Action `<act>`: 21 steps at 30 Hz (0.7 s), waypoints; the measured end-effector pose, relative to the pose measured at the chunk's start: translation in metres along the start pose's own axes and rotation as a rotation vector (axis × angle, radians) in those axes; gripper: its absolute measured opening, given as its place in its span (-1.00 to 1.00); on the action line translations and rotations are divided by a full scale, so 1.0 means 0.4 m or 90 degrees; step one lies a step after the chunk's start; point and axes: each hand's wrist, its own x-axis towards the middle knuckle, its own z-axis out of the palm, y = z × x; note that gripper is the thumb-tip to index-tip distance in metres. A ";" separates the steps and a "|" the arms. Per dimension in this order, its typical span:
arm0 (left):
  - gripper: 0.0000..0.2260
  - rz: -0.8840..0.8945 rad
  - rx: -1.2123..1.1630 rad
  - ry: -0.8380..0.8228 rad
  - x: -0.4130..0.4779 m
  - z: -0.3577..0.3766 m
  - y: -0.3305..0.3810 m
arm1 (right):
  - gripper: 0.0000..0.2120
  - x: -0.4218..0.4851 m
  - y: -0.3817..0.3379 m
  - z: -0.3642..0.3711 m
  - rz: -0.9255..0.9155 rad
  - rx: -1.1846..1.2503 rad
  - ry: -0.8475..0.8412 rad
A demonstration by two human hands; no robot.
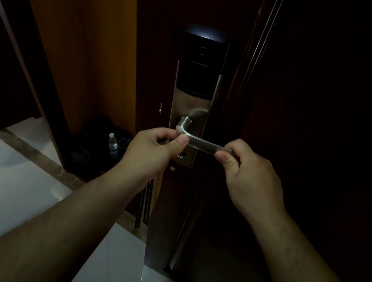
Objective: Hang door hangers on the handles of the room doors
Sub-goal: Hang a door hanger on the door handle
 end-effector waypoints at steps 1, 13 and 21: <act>-0.77 -0.001 -0.001 -0.001 0.002 0.000 -0.002 | -0.82 0.000 0.001 0.001 -0.002 -0.002 0.003; -0.75 -0.024 -0.029 -0.027 -0.023 0.001 0.010 | -0.59 -0.021 -0.003 0.015 0.064 0.137 0.078; -0.76 -0.060 -0.083 -0.047 -0.042 0.006 0.020 | -0.50 -0.027 -0.002 0.012 0.155 0.276 0.122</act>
